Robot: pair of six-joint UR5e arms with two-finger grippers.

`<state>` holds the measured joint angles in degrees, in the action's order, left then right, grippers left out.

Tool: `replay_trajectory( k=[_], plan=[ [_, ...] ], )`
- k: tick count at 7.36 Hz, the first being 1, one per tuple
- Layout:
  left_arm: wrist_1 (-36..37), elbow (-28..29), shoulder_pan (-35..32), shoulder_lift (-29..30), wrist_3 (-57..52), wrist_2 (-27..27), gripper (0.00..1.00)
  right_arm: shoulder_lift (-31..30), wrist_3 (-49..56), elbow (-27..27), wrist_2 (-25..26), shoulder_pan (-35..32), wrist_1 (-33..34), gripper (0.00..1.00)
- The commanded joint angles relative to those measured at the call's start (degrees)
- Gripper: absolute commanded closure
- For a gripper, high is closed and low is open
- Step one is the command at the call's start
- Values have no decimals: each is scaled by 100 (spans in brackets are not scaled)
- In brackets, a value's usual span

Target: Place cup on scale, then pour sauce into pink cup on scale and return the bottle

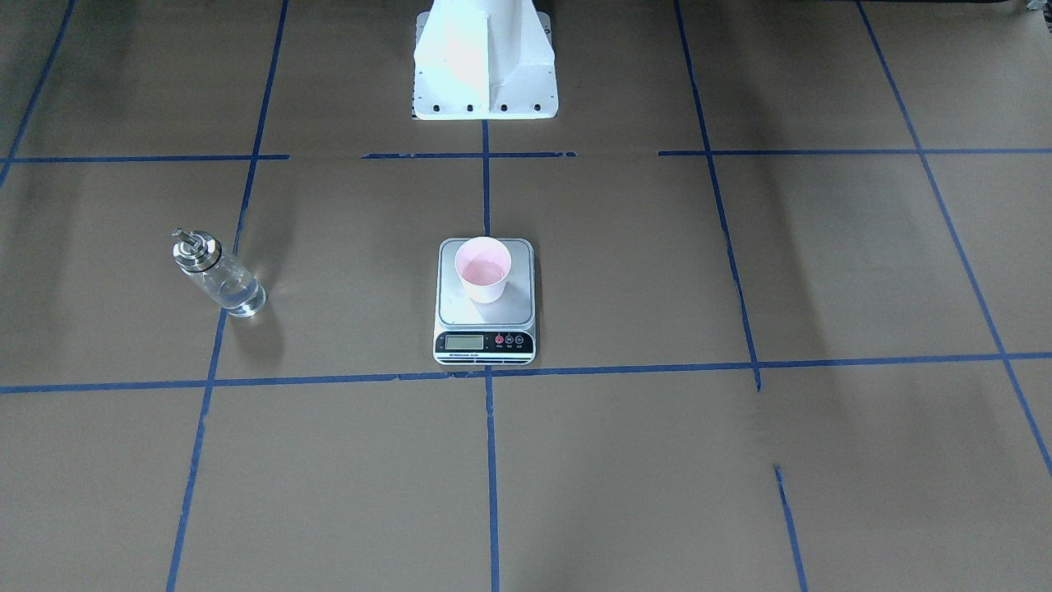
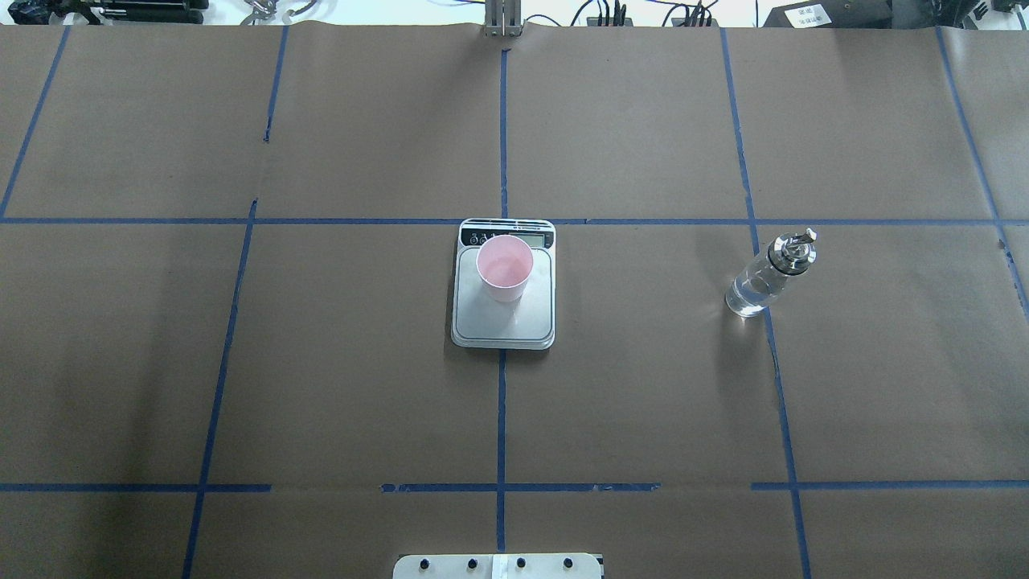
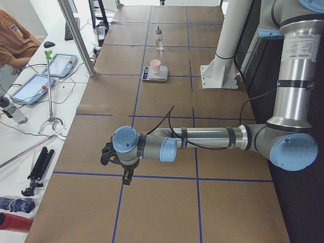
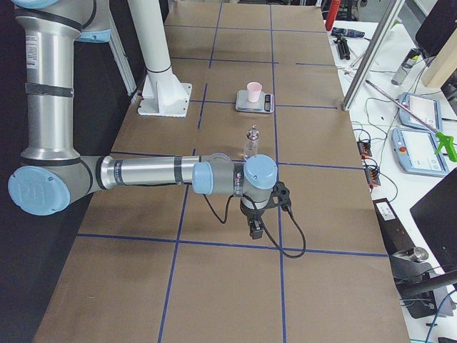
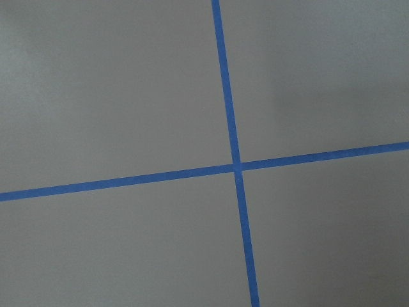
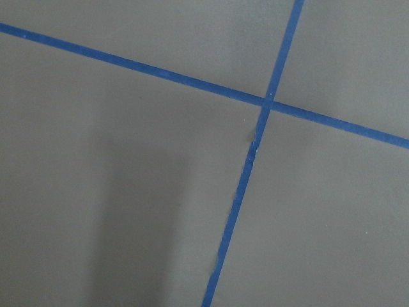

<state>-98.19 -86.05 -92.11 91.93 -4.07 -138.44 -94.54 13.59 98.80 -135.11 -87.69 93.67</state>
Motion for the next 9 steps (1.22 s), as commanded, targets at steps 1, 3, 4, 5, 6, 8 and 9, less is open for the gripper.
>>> replay_trajectory(
  k=[1,3,4,5,6,8,9],
  plan=[
    [2,-52,0,-43,2,-25,0,-65,-5,-18,73,23,-33,0],
    [-7,-17,0,-34,2,-17,0,-73,-32,-71,3,24,-77,0],
    [-7,-9,0,-34,2,-17,0,-82,-23,-71,-6,15,-77,0],
    [-7,0,0,-43,11,9,0,-82,-23,-62,-7,15,-77,0],
    [45,-52,0,-8,20,79,0,-82,-23,-19,-7,15,-69,0],
    [194,-141,9,-131,3,491,0,-126,-23,-45,-15,15,-60,0],
    [595,-132,9,-131,2,484,0,-126,-23,-71,-15,23,-60,0]
  ],
)
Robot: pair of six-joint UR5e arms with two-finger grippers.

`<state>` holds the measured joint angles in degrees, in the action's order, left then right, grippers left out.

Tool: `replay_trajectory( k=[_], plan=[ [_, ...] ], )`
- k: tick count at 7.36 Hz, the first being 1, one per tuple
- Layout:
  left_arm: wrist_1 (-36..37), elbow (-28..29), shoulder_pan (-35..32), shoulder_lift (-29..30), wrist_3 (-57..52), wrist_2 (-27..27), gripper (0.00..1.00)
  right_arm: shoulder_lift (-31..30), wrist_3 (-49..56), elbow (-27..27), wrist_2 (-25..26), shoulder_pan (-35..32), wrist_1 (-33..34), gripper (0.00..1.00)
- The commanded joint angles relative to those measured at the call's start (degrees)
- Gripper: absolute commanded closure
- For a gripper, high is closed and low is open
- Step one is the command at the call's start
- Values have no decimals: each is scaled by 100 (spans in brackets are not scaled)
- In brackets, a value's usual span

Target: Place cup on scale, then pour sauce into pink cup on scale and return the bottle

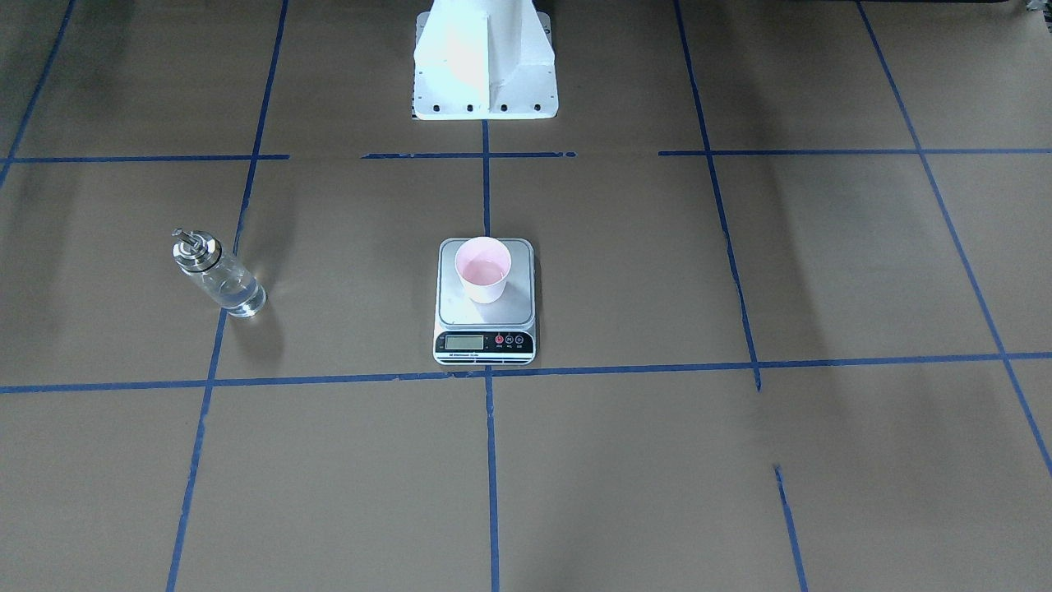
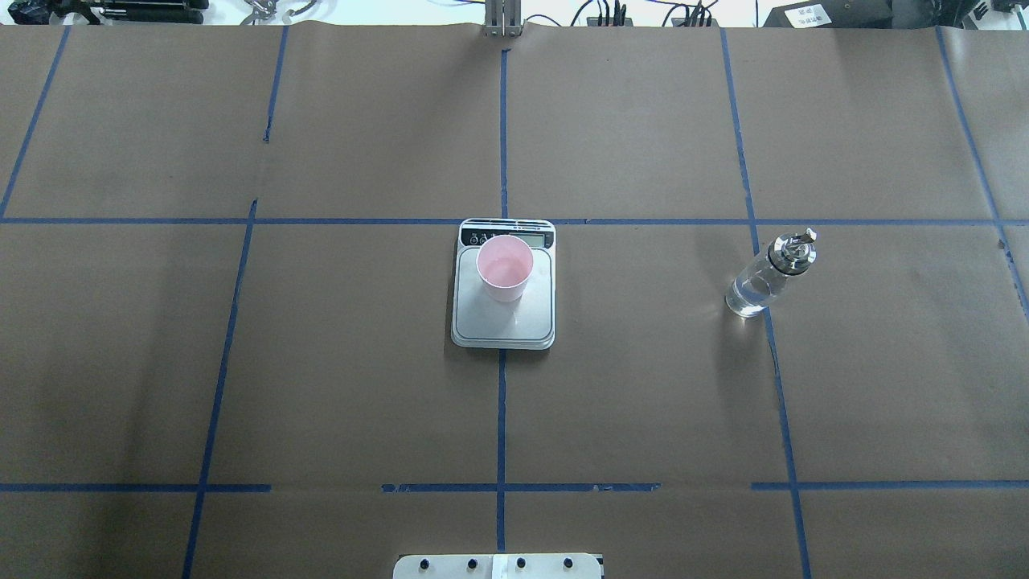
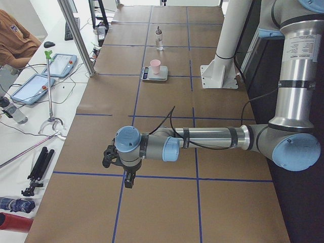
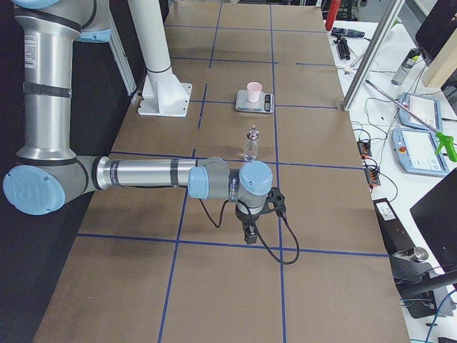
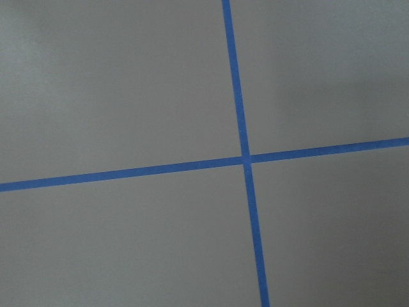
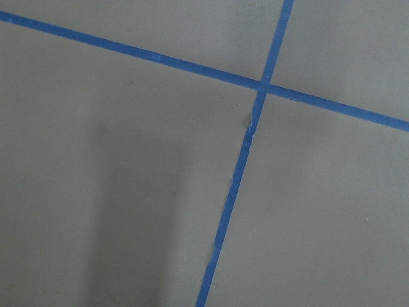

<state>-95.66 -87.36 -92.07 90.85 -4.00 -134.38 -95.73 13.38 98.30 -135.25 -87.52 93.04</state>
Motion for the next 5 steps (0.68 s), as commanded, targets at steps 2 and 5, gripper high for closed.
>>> replay_trajectory(
  k=[2,5],
  plan=[
    [426,17,5,-154,-48,18,0,28,-11,-30,-1,7,3,0],
    [470,-53,5,-103,-48,0,0,46,-63,-56,8,25,-5,0]
  ],
)
